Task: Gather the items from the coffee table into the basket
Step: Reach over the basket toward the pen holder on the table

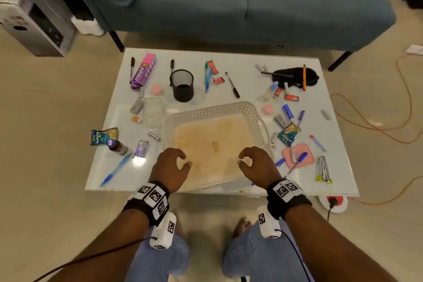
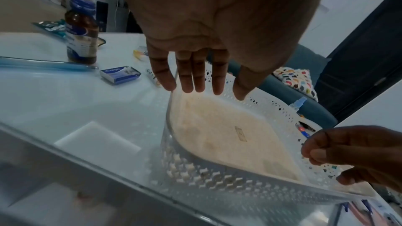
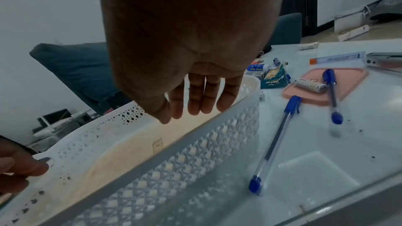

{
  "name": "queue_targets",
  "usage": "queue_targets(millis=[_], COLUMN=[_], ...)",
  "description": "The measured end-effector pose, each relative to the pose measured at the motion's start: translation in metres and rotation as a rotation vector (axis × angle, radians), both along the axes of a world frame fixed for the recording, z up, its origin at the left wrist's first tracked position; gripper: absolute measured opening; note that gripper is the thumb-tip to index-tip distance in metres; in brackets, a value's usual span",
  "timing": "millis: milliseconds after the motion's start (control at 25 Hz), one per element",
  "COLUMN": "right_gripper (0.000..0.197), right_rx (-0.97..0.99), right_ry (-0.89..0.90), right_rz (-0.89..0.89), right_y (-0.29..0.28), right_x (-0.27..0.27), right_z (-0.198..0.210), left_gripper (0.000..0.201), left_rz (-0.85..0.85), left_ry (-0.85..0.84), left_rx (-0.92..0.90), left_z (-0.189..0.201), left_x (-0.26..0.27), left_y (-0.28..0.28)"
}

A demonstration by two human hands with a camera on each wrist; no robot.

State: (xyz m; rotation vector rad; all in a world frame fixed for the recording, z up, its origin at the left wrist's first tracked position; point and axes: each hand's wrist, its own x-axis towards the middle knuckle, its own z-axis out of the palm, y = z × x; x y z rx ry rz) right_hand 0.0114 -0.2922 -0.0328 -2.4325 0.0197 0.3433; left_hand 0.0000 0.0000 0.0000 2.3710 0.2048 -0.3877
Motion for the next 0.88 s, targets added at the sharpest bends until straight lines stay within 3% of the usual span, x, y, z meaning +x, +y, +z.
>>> queue_targets(millis=[200, 320, 600, 880], right_gripper=[0.016, 0.018, 0.014, 0.021], right_rx=[-0.098, -0.11, -0.068, -0.074], right_ry=[-0.039, -0.137, -0.301, -0.283], right_rz=[0.076, 0.099, 0.104, 0.05], right_y=[0.0, 0.005, 0.0, -0.005], right_x=[-0.008, -0.021, -0.071, -0.071], right_z=[-0.019, -0.003, 0.069, 0.063], left_gripper=[0.029, 0.031, 0.032, 0.038], left_rz=[-0.124, -0.193, -0.105, -0.008], left_ry=[-0.069, -0.053, -0.208, -0.202], left_rx=[0.178, 0.207, 0.104, 0.091], left_z=[-0.018, -0.015, 0.04, 0.038], left_x=[-0.008, -0.023, -0.075, -0.074], left_y=[0.0, -0.001, 0.012, 0.021])
